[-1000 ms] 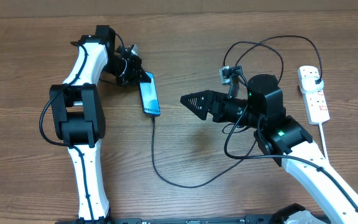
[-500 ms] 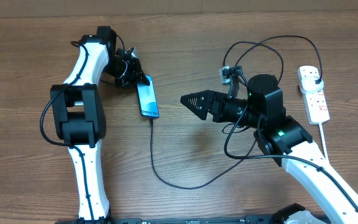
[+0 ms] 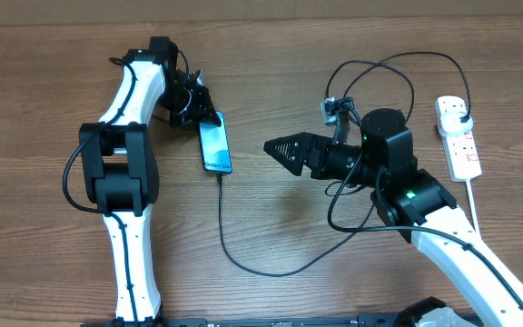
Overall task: Plug charger to phone and switch on socket
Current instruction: 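Lower the phone flat onto the table with left gripper and release, then move right gripper to the power strip's orange switch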
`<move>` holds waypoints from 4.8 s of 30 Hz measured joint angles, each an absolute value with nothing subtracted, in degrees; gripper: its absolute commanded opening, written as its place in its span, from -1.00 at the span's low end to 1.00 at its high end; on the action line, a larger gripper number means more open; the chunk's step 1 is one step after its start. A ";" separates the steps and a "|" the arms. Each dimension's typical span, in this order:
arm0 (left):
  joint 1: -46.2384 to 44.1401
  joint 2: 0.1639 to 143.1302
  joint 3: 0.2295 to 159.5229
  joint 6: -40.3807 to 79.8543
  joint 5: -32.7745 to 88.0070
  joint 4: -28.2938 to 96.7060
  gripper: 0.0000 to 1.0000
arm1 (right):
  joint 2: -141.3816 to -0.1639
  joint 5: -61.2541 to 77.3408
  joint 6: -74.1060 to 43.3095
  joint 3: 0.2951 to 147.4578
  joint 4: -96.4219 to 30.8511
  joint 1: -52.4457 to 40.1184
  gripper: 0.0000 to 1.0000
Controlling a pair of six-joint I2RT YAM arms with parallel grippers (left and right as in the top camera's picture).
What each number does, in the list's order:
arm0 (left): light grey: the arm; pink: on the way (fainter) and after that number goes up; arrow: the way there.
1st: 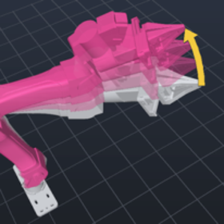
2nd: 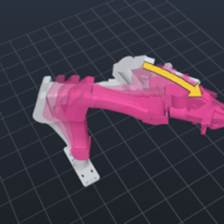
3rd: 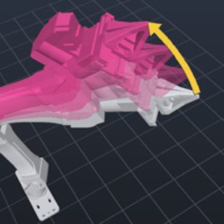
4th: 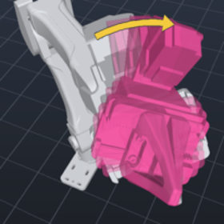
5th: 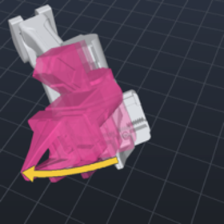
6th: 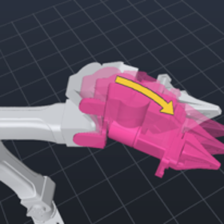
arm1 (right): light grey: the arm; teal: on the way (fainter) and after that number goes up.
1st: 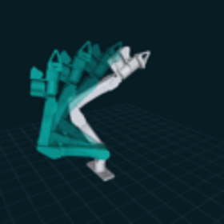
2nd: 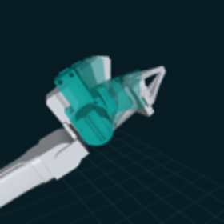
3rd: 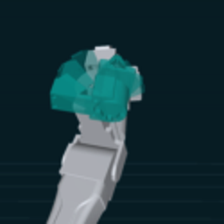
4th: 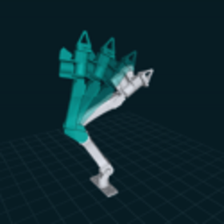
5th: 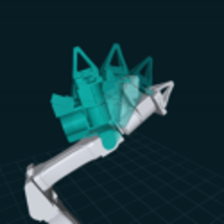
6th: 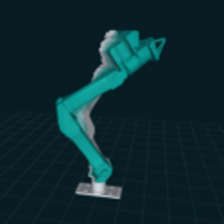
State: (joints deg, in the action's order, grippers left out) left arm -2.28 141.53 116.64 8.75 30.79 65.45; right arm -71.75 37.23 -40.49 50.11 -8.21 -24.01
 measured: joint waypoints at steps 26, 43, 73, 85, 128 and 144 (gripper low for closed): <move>-2.92 141.01 117.16 8.56 27.79 66.00 -0.14 | -71.75 37.23 -40.47 50.11 -8.23 -23.99 0.80; -2.92 140.88 117.62 8.75 27.59 66.26 0.13 | -71.75 37.23 -40.42 50.11 -8.40 -23.99 0.80; 3.09 122.34 164.05 8.99 24.67 88.33 0.99 | -72.18 15.53 -31.16 61.06 -49.28 -20.60 -0.90; 3.09 122.26 163.76 8.99 23.27 88.49 1.00 | -72.34 12.27 -28.47 67.57 -51.96 8.47 -0.93; 3.09 122.26 163.76 8.99 22.63 88.58 0.99 | -111.53 13.50 -23.53 81.01 -39.88 31.35 -0.93; 3.09 122.26 163.76 8.99 22.63 88.58 1.00 | -115.02 13.08 -23.77 81.01 -38.79 31.35 -0.93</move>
